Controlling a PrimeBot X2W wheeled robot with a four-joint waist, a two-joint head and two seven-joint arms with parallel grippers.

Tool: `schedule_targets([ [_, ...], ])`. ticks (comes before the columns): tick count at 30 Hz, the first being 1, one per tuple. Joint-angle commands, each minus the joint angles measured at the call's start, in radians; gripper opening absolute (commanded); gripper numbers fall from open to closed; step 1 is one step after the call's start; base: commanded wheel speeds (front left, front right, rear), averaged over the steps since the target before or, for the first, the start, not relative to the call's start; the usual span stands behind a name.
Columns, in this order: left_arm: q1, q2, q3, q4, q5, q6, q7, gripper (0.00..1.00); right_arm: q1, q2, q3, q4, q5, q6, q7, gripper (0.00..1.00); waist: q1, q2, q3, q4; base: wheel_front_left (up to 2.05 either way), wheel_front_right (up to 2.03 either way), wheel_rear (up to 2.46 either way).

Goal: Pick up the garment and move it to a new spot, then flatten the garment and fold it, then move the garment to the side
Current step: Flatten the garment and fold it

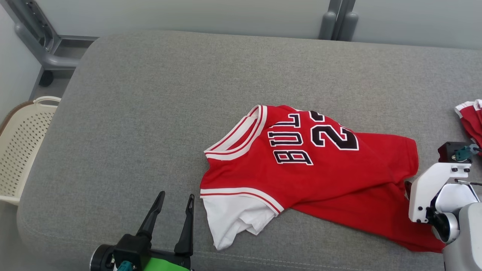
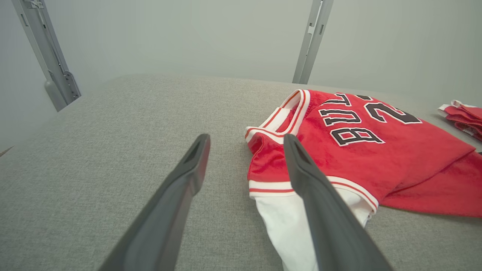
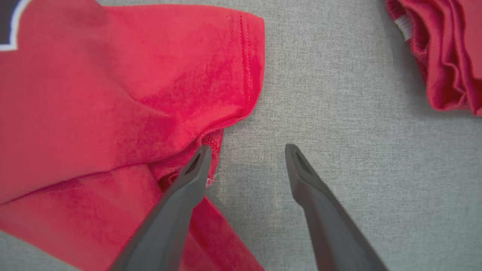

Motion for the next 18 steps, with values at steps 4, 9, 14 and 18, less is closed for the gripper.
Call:
schedule_targets([
  [4, -0.021, 0.001, -0.002, 0.0, 0.0, -0.001, -0.001, 1.0, 0.009, 0.011, 0.012, -0.006, 0.012, -0.001, 0.007, 1.0, 0.0, -0.0001, 0.006, 0.001, 0.0, 0.0, 0.0],
  [9, -0.026, 0.001, -0.003, 0.0, 0.005, -0.004, -0.001, 1.0, -0.012, 0.027, 0.023, 0.017, 0.006, -0.001, -0.001, 1.0, 0.0, -0.0001, 0.017, 0.014, 0.0, 0.0, 0.0],
  [14, -0.032, 0.001, -0.002, -0.001, 0.007, -0.005, -0.001, 1.0, -0.029, 0.036, 0.017, 0.04, -0.01, -0.001, -0.019, 0.52, 0.0, -0.0001, 0.026, 0.028, 0.0, 0.0, 0.0],
  [18, -0.032, 0.001, -0.003, 0.004, 0.004, -0.003, -0.001, 1.0, -0.042, 0.037, 0.016, 0.06, -0.019, -0.001, -0.039, 0.24, 0.0, -0.0001, 0.022, 0.034, 0.0, 0.0, 0.0],
])
